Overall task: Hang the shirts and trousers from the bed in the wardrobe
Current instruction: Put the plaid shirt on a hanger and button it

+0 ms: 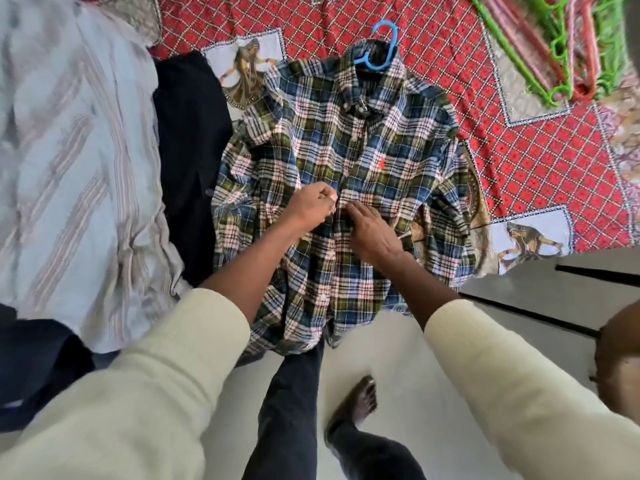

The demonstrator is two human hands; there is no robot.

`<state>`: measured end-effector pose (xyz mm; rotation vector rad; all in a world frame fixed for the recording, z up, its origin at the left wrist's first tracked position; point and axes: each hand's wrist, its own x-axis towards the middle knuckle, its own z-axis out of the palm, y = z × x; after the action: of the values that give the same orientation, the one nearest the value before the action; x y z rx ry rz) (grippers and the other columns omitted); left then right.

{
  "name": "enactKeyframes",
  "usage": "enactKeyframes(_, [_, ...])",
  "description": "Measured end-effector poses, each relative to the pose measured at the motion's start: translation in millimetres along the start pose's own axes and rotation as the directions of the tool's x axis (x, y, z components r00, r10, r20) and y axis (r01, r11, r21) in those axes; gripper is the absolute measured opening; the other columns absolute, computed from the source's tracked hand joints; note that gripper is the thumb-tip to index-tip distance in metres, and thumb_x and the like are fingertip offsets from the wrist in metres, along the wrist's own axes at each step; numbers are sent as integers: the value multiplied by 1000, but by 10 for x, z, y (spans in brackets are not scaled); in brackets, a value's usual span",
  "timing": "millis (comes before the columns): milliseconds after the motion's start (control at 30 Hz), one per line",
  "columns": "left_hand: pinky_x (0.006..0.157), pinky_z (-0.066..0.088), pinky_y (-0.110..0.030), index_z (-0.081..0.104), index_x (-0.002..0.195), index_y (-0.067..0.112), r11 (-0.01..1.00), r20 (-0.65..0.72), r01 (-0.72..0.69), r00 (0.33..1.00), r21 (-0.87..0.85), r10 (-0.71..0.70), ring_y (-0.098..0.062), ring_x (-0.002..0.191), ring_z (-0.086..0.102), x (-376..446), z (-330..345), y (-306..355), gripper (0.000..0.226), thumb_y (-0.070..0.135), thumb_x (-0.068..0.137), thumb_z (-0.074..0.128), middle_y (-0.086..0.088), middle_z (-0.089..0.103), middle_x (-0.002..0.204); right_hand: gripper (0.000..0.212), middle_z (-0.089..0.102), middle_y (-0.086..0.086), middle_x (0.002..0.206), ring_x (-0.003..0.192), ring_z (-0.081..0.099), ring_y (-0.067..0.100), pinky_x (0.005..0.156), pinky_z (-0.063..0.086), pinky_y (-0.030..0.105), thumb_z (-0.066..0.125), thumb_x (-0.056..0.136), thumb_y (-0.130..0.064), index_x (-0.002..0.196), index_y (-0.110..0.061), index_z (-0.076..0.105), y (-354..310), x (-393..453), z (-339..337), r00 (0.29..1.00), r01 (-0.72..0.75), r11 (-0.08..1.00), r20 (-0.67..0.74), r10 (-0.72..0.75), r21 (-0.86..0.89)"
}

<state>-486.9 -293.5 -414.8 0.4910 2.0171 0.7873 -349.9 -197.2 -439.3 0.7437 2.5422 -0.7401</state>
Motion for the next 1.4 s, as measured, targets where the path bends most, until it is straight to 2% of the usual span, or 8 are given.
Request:
enactKeyframes(233, [71, 53, -35, 30, 148, 9, 912, -324, 401, 877, 82, -356, -30, 102, 62, 879, -280, 33, 60, 17, 94, 55, -13, 59, 127, 33, 71, 7, 103, 78, 64, 24, 70, 55, 34, 43, 98, -15, 126, -15, 61, 139, 268, -166, 801, -574, 799, -81, 594, 181])
enactKeyframes(367, [104, 43, -41, 48, 140, 11, 854, -312, -54, 917, 518, 247, -29, 126, 46, 1233, -315, 281, 54, 7, 89, 63, -14, 47, 141, 20, 69, 6, 95, 70, 61, 16, 61, 54, 30, 50, 99, -17, 108, -10, 67, -36, 877, -526, 752, -544, 728, -142, 644, 418])
enactKeyframes(467, [114, 32, -43, 55, 137, 13, 490, -13, -433, 739, 756, 673, -31, 134, 39, 1711, -513, 582, 48, 6, 90, 63, -11, 47, 145, 36, 67, 4, 113, 74, 60, 13, 60, 54, 28, 45, 98, -6, 129, -13, 60, -35, 1367, -832, 785, -244, 733, -316, 534, 635])
enactKeyframes(667, [123, 0, -47, 51, 140, 19, 187, 398, -547, 766, 816, 504, -29, 149, 14, 2325, -746, 1058, 42, 29, 99, 52, -5, 41, 152, 55, 65, 14, 125, 72, 55, 12, 55, 41, 15, 45, 87, 4, 138, -15, 57, 214, 1984, -966, 905, -143, 740, -217, 367, 657])
enactKeyframes(867, [120, 17, -48, 72, 106, 17, 346, 321, -473, 852, 810, 413, -31, 134, 39, 2446, -778, 1123, 23, 25, 91, 57, -19, 58, 130, 17, 69, 1, 87, 69, 59, 16, 56, 45, 26, 59, 92, -25, 101, -12, 66, 183, 2107, -858, 722, -279, 561, -215, 657, 780])
enactKeyframes(967, [111, 34, -48, 72, 115, 20, 573, 211, -387, 913, 723, 350, -32, 116, 53, 2513, -850, 1113, 28, 32, 91, 64, -18, 62, 125, 39, 64, 1, 79, 70, 59, 18, 55, 37, 26, 63, 89, -48, 92, -9, 60, 118, 2248, -910, 635, -441, 542, -179, 752, 715])
enactKeyframes(1133, [64, 51, -31, 75, 103, 6, 836, 178, -293, 955, 464, 236, -14, 56, 52, 2434, -893, 1178, 21, 22, 90, 69, -7, 72, 84, 35, 58, 8, 102, 82, 53, 19, 66, 41, 31, 60, 96, -36, 111, -6, 51, 62, 2254, -885, 687, -465, 680, -253, 681, 567])
enactKeyframes(1400, [91, 51, -40, 70, 112, 10, 883, 0, -135, 989, 450, 151, -29, 93, 54, 2326, -592, 1164, 23, 24, 97, 60, -8, 54, 112, 31, 59, 11, 106, 94, 54, 25, 85, 46, 36, 49, 92, -23, 114, -2, 56, 145, 2151, -811, 720, -394, 822, -418, 554, 411])
